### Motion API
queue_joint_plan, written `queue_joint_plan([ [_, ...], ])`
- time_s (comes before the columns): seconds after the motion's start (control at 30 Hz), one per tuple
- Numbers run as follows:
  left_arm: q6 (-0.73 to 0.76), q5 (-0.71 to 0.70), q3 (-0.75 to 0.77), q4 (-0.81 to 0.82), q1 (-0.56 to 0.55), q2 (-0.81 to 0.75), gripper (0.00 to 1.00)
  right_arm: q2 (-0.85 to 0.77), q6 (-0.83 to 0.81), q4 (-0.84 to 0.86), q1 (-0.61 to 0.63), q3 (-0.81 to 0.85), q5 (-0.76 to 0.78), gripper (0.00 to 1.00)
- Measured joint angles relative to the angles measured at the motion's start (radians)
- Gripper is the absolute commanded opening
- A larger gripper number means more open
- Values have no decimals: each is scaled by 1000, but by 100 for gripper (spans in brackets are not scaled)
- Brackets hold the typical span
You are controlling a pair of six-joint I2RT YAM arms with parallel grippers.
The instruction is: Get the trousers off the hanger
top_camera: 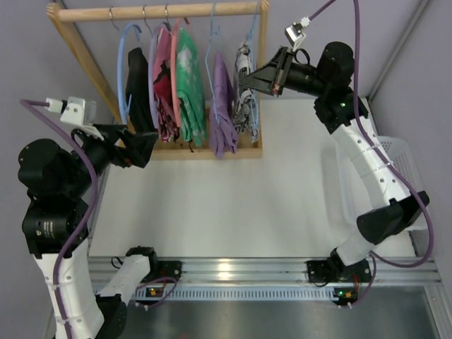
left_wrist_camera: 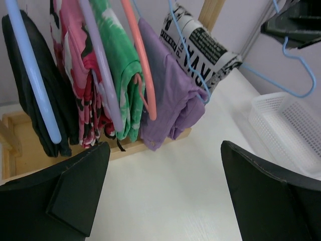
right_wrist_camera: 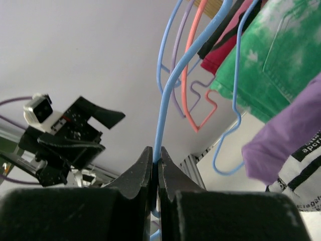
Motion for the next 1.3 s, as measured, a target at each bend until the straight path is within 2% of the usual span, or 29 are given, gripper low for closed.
queue_joint_plan([
  [0.17,-48,91,80,34,0,69,99,-120,-43,-24,0,-139,-19,0],
  [0.3,-137,193,81,71,0,103,99,-227,-104,-67,1,-240,-22,0],
  [0.53,-434,324,-127,329,0,100,98,-415,-198,-121,8,-411,-3,0],
  [0.67,-546,324,-119,440,-34,176,95,-500,-239,-149,8,-502,21,0],
  [0.77,-578,302,-65,486,-120,258,93,-553,-259,-175,8,-558,44,0],
  [1.1,-577,186,88,544,-519,476,87,-673,-269,-233,8,-647,121,0],
  [1.2,-584,159,112,547,-605,531,85,-707,-278,-247,8,-657,160,0],
  [1.3,-624,140,134,561,-663,589,77,-734,-285,-248,8,-663,180,0],
])
